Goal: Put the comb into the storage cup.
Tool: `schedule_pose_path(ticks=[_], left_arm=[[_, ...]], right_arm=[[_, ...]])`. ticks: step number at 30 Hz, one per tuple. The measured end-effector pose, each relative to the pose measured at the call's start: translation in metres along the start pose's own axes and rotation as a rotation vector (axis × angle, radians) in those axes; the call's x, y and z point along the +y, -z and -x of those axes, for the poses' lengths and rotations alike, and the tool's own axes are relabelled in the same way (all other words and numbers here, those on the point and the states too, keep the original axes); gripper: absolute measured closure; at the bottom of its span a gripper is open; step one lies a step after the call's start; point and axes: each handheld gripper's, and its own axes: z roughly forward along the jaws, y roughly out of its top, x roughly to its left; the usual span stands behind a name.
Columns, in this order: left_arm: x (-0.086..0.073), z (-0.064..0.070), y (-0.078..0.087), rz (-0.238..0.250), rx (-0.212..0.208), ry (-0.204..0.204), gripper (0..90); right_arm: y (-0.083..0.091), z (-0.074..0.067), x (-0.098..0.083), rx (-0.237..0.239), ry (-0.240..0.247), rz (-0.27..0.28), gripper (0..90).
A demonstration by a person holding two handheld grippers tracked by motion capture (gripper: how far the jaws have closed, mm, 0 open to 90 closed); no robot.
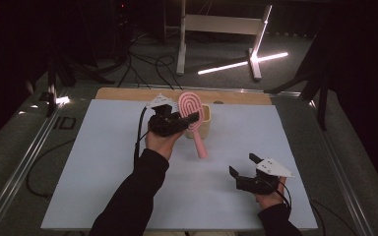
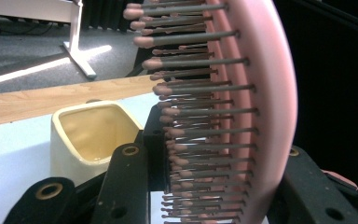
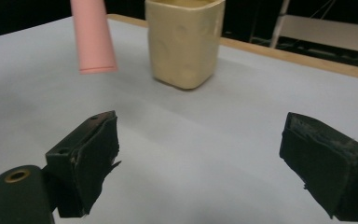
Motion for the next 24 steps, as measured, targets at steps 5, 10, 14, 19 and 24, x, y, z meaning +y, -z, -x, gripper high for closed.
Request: schedule_pose_path(ticks=[5,10,14,19,24], left_arm=[[0.003,-0.002,-0.001,0.004,0.012,-0.011,64.4],[0.006,-0.002,-0.001,0.016,0.012,-0.019,64.5],[0.009,-0.003,-0.001,0.017,0.025,-0.023,64.6],[0.013,-0.004,0.0,0.016,0.035,-0.028,64.6],[0.023,-0.003,0.0,0.026,0.043,-0.043,64.7]], right_arm=[[0.005,0.002,-0.006,-0.007,-0.01,0.016,12.5],[0.004,-0.001,-0.009,0.003,-0.005,0.019,12.5],[0.003,-0.002,-0.011,0.001,0.001,0.019,12.7],[0.002,0.0,-0.012,-0.005,-0.004,0.012,13.0],[0.001,0.0,-0.013,-0.002,-0.005,0.01,13.1]])
